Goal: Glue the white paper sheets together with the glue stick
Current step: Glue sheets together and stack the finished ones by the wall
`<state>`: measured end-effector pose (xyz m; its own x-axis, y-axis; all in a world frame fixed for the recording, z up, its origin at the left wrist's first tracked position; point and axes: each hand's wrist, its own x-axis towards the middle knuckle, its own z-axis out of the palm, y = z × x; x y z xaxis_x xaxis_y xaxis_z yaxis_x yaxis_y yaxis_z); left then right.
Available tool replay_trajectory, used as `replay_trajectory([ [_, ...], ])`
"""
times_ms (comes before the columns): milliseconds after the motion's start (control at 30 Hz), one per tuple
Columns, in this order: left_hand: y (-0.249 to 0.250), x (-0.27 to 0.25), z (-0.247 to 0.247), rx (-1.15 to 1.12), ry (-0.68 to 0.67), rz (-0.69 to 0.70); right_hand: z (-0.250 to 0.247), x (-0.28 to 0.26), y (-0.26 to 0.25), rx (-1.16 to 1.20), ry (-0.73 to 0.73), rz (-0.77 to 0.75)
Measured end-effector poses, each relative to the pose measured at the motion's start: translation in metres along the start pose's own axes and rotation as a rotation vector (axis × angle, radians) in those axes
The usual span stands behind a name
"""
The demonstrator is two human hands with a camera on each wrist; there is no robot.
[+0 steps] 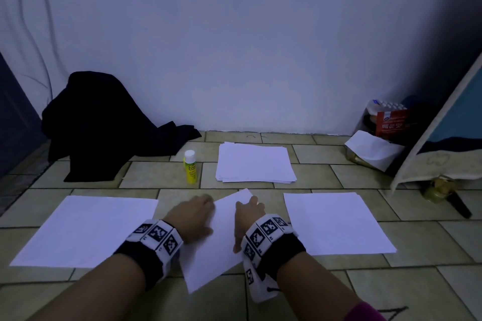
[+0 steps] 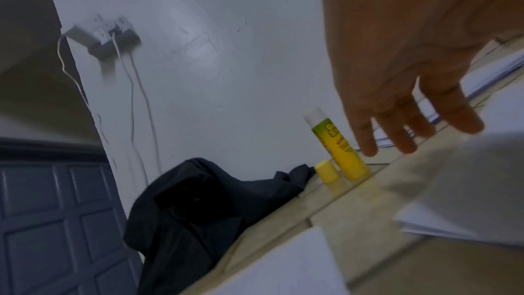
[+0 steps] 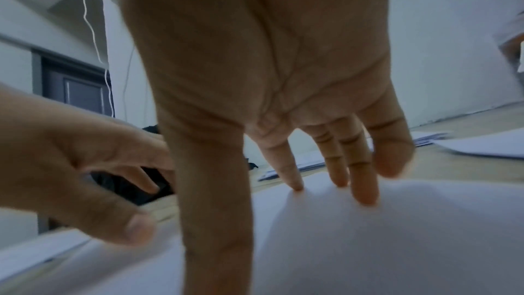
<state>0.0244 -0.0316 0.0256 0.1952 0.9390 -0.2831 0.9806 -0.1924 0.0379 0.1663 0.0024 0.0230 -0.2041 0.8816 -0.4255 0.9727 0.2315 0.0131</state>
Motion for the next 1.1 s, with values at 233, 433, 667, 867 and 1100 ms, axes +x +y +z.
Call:
replay_trajectory([
  [233,0.007,-0.011,-0.003,0.027,-0.027,0.016,0.008,-0.006,-0.029,0.135,0.034,-0.107],
  [433,-0.009,-0.012,0.009,-0.015,-0.059,-0.073,0.015,0.003,-0.043,0.115,0.003,-0.230],
  [667,-0.021,-0.011,0.028,-0.109,-0.260,-0.092,0.005,-0.002,-0.045,0.148,-0.157,-0.415],
  [867,-0.021,-0.009,0.031,-0.134,-0.270,-0.099,-0.003,0.014,-0.010,0.084,-0.135,-0.347],
  [1100,-0.025,-0.012,0.031,-0.123,-0.248,-0.090,0.003,0.037,0.017,0.106,-0.112,-0.204],
])
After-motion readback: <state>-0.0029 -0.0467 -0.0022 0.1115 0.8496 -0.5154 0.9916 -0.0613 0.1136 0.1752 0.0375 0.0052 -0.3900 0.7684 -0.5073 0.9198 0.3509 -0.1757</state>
